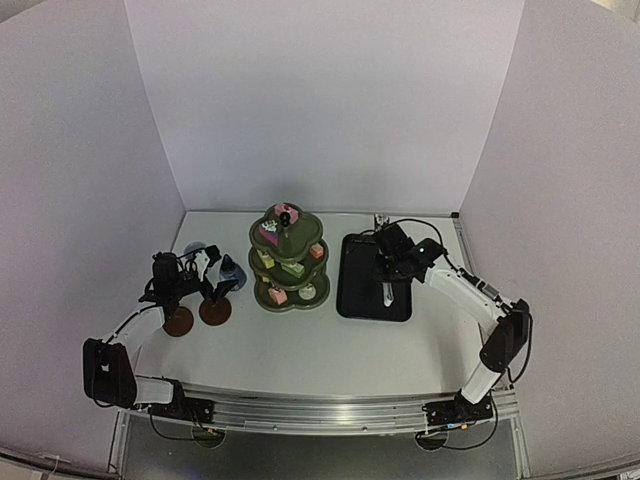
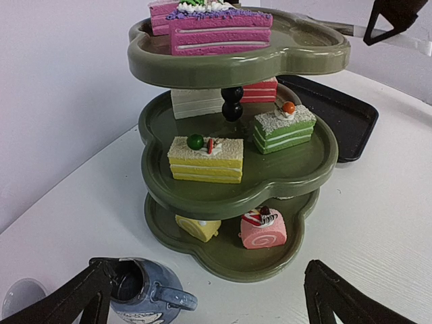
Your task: Serve the afternoon tea
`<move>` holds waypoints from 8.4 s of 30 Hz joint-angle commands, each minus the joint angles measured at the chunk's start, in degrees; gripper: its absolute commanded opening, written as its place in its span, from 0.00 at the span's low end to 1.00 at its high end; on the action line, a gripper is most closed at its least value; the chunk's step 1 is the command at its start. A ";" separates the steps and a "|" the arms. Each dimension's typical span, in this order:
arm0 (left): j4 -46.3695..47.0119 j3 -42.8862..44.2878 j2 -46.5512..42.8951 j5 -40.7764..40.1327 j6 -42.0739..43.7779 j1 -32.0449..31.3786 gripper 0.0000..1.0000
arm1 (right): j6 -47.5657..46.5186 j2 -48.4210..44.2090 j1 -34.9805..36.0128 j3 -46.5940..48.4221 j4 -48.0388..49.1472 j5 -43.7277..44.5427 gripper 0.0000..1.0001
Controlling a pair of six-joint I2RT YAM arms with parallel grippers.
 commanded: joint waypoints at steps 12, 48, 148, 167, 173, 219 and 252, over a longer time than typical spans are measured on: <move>2.99 -0.99 -1.52 0.44 -1.31 -0.17 0.99 | 0.08 6.21 16.17 25.26 -8.53 0.93 0.00; 2.63 -1.33 -1.59 0.10 -0.75 -0.19 0.99 | 1.75 12.33 19.01 33.16 -8.83 -3.48 0.26; 2.39 -3.54 -6.14 -5.13 -9.02 -0.08 0.99 | -4.83 14.12 -4.07 -18.67 26.24 -0.32 0.31; -4.62 -2.50 -6.16 -6.06 -7.68 0.35 1.00 | -4.55 16.16 -4.07 -15.66 23.09 0.83 0.57; -15.35 -0.64 -6.65 -8.63 -4.73 0.44 1.00 | -6.33 12.43 -4.08 -13.72 20.95 2.45 0.93; -54.76 31.28 39.82 -42.78 -13.57 -1.05 0.67 | -2.34 -10.87 2.01 -8.34 17.32 -7.32 0.93; -39.52 23.56 38.34 -40.83 -2.28 -48.49 0.61 | 0.91 -19.87 9.47 -12.12 14.86 -0.08 0.90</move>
